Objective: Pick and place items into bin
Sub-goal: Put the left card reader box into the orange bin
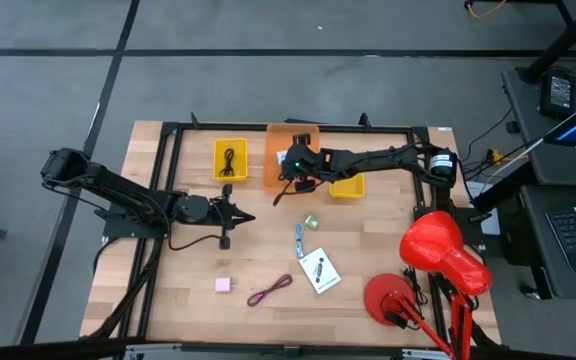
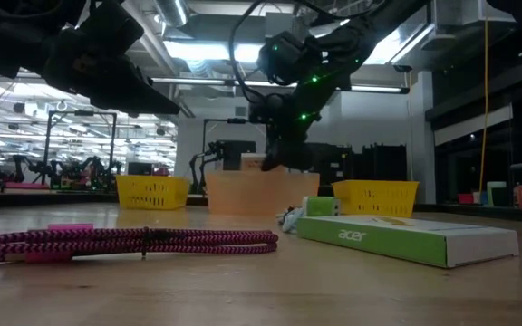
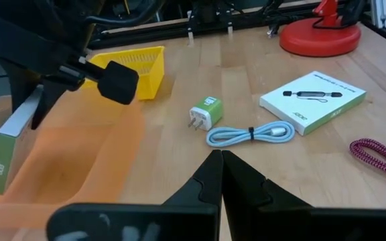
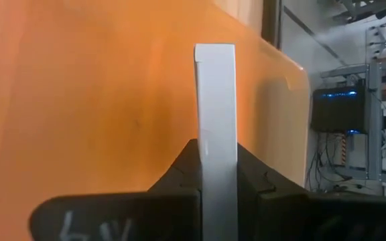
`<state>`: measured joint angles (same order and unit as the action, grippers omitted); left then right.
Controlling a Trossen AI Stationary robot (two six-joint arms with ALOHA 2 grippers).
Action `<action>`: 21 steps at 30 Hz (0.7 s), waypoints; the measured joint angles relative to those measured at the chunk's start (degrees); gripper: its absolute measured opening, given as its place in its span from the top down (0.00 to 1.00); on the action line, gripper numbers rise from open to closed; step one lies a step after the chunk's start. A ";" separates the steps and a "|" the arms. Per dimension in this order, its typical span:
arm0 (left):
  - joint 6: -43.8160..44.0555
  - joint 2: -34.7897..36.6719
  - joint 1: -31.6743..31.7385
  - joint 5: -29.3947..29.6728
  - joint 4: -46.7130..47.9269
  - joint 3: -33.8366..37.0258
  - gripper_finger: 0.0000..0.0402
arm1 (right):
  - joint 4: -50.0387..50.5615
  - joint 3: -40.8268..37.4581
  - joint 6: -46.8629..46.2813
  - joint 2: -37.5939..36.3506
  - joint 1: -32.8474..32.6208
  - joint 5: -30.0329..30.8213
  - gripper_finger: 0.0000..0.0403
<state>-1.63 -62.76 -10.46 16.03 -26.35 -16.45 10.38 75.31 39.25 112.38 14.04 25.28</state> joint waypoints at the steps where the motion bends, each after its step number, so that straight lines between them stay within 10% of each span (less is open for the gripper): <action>1: 0.17 0.00 0.00 0.00 0.00 0.00 0.99 | 0.46 0.00 -0.06 0.00 0.00 -0.02 0.94; 21: 0.39 0.00 0.00 0.00 0.00 0.00 1.00 | 1.65 -0.04 -7.50 0.02 -1.36 0.09 0.53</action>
<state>-1.23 -62.76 -10.46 16.03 -26.35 -16.45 12.03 75.26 31.75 112.40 12.68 25.37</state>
